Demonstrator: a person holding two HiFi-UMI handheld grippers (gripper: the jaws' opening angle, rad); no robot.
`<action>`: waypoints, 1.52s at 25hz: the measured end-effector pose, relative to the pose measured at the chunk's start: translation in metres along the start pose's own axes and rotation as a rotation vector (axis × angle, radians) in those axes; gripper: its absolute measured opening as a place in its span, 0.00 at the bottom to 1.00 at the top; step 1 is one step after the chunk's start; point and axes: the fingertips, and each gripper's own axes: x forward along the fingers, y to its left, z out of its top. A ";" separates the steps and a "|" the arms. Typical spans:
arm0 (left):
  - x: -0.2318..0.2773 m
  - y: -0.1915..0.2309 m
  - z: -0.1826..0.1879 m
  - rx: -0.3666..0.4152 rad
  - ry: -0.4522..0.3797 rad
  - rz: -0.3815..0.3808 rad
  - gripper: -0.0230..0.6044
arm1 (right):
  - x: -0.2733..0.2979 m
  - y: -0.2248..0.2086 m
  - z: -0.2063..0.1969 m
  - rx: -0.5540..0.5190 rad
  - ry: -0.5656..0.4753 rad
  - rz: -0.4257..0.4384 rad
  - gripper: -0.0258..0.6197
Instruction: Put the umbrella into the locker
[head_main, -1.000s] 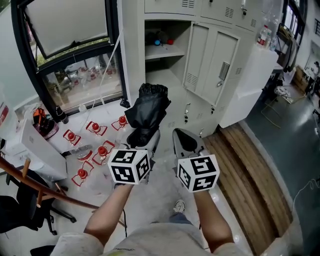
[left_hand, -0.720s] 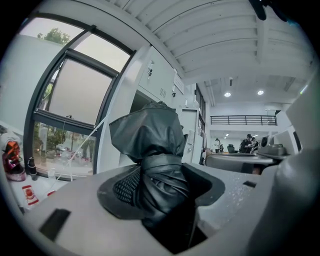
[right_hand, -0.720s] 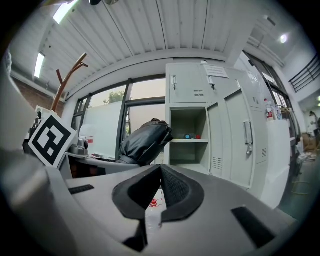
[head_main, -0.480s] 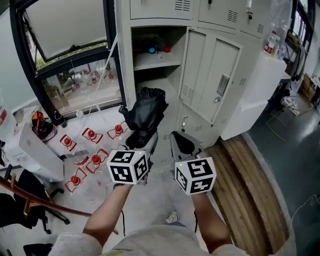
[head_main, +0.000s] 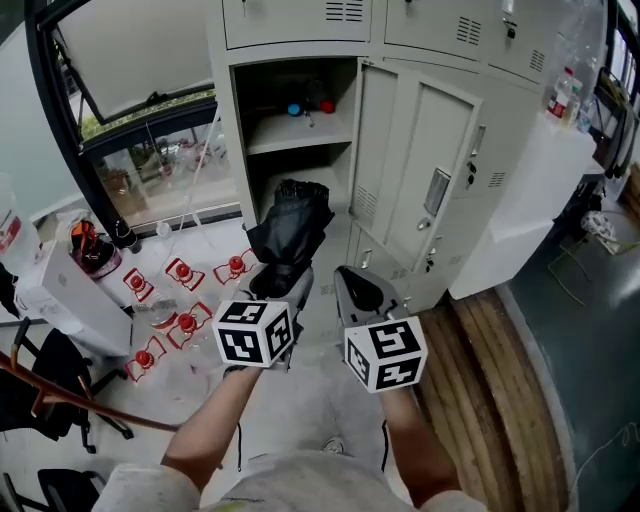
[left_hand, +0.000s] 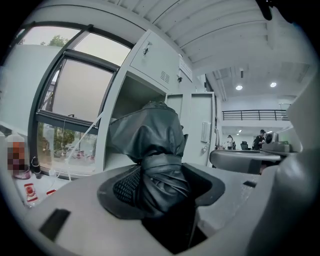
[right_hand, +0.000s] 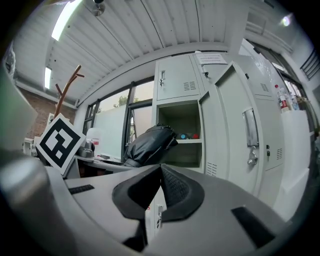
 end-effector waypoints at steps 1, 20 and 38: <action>0.005 -0.002 0.000 0.003 0.002 0.008 0.44 | 0.001 -0.005 0.000 0.003 -0.003 0.010 0.04; 0.072 0.000 -0.010 0.001 0.041 0.085 0.44 | 0.035 -0.060 -0.017 0.005 0.027 0.099 0.04; 0.161 0.069 -0.004 0.039 0.133 0.039 0.44 | 0.142 -0.092 -0.018 0.015 0.046 0.069 0.04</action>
